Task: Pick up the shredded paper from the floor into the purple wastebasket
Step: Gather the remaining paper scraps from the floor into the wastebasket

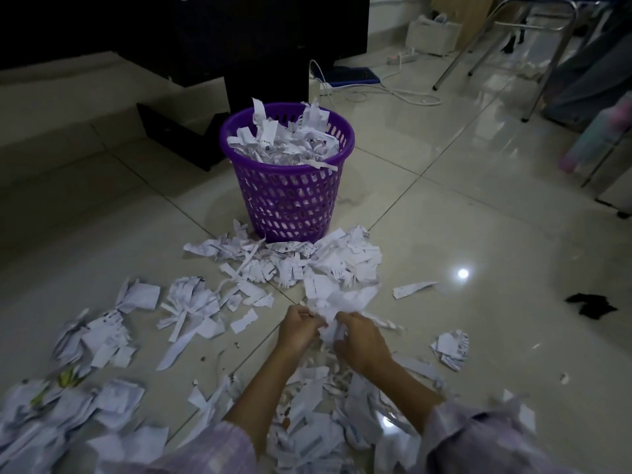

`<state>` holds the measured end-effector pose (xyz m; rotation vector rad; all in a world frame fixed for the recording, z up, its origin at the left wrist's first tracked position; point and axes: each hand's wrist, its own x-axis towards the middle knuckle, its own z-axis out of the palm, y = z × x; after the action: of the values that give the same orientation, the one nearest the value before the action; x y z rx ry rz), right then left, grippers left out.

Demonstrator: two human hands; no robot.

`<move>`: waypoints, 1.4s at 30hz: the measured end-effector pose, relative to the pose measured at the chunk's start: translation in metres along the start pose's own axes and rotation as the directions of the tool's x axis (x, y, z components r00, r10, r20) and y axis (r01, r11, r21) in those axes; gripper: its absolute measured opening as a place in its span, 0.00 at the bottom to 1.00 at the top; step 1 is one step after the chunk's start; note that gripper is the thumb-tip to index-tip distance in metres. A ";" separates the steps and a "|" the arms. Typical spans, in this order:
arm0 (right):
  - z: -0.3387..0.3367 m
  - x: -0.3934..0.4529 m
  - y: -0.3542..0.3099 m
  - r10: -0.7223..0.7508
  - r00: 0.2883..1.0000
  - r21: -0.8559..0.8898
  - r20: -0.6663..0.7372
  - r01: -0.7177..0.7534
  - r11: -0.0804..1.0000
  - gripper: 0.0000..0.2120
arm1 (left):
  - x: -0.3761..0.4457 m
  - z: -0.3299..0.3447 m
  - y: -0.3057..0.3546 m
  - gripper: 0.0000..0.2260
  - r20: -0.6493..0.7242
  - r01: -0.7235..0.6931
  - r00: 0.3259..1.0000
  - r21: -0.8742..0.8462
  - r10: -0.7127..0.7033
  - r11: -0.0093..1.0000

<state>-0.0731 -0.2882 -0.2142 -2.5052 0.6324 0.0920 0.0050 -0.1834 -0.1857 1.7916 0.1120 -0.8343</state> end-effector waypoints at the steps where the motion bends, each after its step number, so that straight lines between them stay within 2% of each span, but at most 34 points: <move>1: -0.004 0.001 0.001 -0.012 1.000 0.076 -0.009 0.013 0.997 0.09 | -0.001 -0.002 0.002 0.12 0.015 -0.032 0.999 0.010 0.032 0.999; 4: -0.016 0.001 -0.005 0.005 0.999 0.357 -0.036 0.009 0.934 0.09 | -0.009 -0.003 0.010 0.19 0.126 -0.044 0.991 -0.066 0.052 0.997; 6: -0.025 -0.001 -0.014 0.052 0.999 0.562 -0.013 -0.036 0.827 0.08 | -0.009 0.000 0.013 0.26 0.282 0.086 0.959 -0.258 -0.010 0.962; 8: -0.031 -0.003 -0.023 0.048 0.998 0.701 0.045 -0.066 0.710 0.11 | -0.006 0.003 0.012 0.31 0.375 0.156 0.927 -0.381 -0.002 0.911; 10: -0.035 -0.007 -0.031 0.027 0.997 0.742 0.068 -0.068 0.667 0.14 | -0.007 0.007 0.013 0.29 0.377 0.125 0.926 -0.369 0.025 0.921; 13: -0.038 -0.009 -0.032 -0.012 0.996 0.737 0.090 -0.059 0.673 0.15 | -0.003 0.010 0.011 0.20 0.330 0.090 0.943 -0.341 0.030 0.936; 15: -0.040 -0.009 -0.025 -0.022 0.988 0.714 0.151 -0.094 0.694 0.11 | -0.003 0.010 0.008 0.15 0.302 0.101 0.953 -0.369 0.016 0.924; 17: -0.044 -0.009 -0.019 -0.013 0.971 0.707 0.238 -0.164 0.689 0.16 | -0.004 0.012 0.006 0.15 0.247 0.068 0.969 -0.368 0.027 0.927; 20: -0.053 -0.010 -0.013 -0.075 0.955 0.654 0.287 -0.138 0.744 0.24 | -0.002 0.016 0.004 0.20 0.143 -0.013 0.989 -0.231 0.047 0.973; 23: -0.058 -0.012 -0.005 -0.050 0.967 0.552 0.250 -0.099 0.828 0.29 | -0.004 0.022 0.004 0.25 0.090 -0.129 0.988 0.005 0.128 0.992; 27: -0.056 -0.027 0.008 0.054 0.978 0.328 0.202 -0.120 0.937 0.37 | -0.016 0.024 -0.002 0.26 0.084 -0.268 0.963 0.179 0.257 0.947; 31: -0.041 -0.052 0.023 0.133 0.924 0.035 0.358 -0.155 0.987 0.52 | -0.021 0.011 -0.014 0.24 0.080 -0.318 0.947 0.367 0.311 0.874; 33: -0.028 -0.067 0.025 0.142 0.904 -0.100 0.404 -0.110 0.989 0.56 | -0.023 0.003 -0.021 0.27 0.079 -0.292 0.955 0.409 0.286 0.865; 35: -0.014 -0.079 0.022 0.099 0.927 -0.198 0.361 -0.027 0.980 0.54 | -0.025 -0.005 -0.027 0.30 0.041 -0.250 0.966 0.397 0.255 0.883; 37: -0.005 -0.082 0.017 0.035 0.959 -0.224 0.281 0.030 0.974 0.45 | -0.024 -0.013 -0.031 0.32 0.007 -0.216 0.974 0.338 0.227 0.916; 42: -0.005 -0.068 0.015 0.025 0.975 -0.117 0.222 0.001 0.993 0.30 | -0.021 -0.027 -0.032 0.34 -0.071 -0.110 0.990 0.195 0.126 0.975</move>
<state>-0.1404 -0.2735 -0.2046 -2.5531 0.5634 0.4200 -0.0126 -0.1412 -0.1953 1.9926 -0.0217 -0.7050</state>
